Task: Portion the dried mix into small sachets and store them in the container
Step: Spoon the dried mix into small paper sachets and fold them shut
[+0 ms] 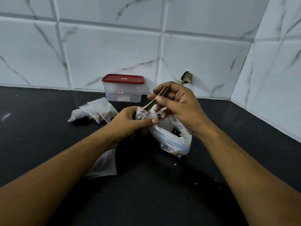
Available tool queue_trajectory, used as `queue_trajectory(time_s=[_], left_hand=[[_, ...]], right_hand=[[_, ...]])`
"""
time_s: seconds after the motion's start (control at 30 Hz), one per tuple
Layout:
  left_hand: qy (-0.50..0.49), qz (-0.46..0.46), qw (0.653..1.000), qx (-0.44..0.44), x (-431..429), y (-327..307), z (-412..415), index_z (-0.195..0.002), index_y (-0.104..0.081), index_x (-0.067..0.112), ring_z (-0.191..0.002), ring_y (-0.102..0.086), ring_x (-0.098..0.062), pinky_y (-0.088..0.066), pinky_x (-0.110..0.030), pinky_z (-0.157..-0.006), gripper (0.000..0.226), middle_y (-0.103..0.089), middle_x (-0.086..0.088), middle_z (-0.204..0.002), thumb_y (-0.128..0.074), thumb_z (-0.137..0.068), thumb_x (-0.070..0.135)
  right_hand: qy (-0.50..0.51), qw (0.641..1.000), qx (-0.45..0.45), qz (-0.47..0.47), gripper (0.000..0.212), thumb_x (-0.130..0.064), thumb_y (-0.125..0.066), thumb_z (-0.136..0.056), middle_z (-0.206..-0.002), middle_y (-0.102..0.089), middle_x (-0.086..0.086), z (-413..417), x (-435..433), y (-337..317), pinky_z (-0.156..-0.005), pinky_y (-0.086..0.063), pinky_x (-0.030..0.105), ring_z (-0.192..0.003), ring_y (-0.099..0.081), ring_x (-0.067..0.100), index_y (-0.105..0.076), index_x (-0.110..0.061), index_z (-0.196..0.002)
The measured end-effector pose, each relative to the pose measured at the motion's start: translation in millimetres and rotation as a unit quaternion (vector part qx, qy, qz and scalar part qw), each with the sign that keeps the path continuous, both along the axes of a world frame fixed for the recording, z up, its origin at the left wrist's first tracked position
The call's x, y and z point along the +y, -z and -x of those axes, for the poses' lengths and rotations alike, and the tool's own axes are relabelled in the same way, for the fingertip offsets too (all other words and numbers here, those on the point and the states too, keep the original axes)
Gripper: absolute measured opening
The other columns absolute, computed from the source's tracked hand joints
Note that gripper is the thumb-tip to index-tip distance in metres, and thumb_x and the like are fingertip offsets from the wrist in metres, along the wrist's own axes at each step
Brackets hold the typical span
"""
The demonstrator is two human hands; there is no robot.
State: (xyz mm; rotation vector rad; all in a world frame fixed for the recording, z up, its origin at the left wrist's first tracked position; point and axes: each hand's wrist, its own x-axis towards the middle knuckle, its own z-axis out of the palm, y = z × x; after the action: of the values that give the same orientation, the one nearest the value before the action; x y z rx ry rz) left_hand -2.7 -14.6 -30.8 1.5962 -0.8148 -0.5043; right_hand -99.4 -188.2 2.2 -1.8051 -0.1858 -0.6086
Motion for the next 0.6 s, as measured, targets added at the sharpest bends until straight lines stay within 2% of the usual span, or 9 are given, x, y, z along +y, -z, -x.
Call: queue_trajectory(time_s=[0.1, 0.27, 0.47, 0.6], left_hand=[[-0.003, 0.001, 1.000, 0.007, 0, -1, 0, -0.116, -0.068, 0.015, -0.095, -0.075, -0.008, -0.058, -0.017, -0.073, 0.039, -0.079, 0.004, -0.102, -0.081, -0.080, 0.025], [-0.019, -0.005, 1.000, 0.008, 0, 1, -3, -0.118, -0.068, 0.014, -0.102, -0.074, -0.015, -0.059, -0.030, -0.087, 0.050, -0.078, -0.001, -0.108, -0.083, -0.073, 0.032], [-0.021, -0.015, 1.000, 0.004, -1, -1, -4, -0.121, -0.067, 0.017, -0.100, -0.074, -0.008, -0.058, -0.025, -0.084, 0.046, -0.078, 0.004, -0.108, -0.082, -0.079, 0.030], [-0.031, -0.003, 0.999, 0.019, 1, -2, -6, -0.120, -0.069, 0.017, -0.108, -0.073, -0.019, -0.059, -0.036, -0.095, 0.043, -0.078, -0.001, -0.108, -0.081, -0.080, 0.029]], right_hand=[[0.007, 0.998, -0.001, -0.062, 0.016, 0.000, -0.060, -0.101, -0.110, -0.077, 0.015, -1, -2, -2, -0.065, -0.058, 0.034, -0.085, -0.070, 0.024, -0.062, -0.002, -0.117], [0.034, 0.985, 0.005, -0.170, 0.010, -0.004, -0.064, -0.100, -0.108, -0.078, 0.016, -2, -7, -4, -0.060, -0.060, 0.029, -0.082, -0.071, 0.022, -0.064, -0.006, -0.109], [0.086, 0.968, 0.020, -0.235, 0.007, -0.009, -0.064, -0.101, -0.103, -0.079, 0.015, -6, -16, -3, -0.059, -0.058, 0.027, -0.078, -0.073, 0.022, -0.064, -0.007, -0.108], [0.155, 0.963, 0.006, -0.221, 0.006, -0.010, -0.059, -0.103, -0.096, -0.080, 0.015, -6, -29, -3, -0.055, -0.057, 0.027, -0.068, -0.070, 0.018, -0.063, -0.008, -0.108]])
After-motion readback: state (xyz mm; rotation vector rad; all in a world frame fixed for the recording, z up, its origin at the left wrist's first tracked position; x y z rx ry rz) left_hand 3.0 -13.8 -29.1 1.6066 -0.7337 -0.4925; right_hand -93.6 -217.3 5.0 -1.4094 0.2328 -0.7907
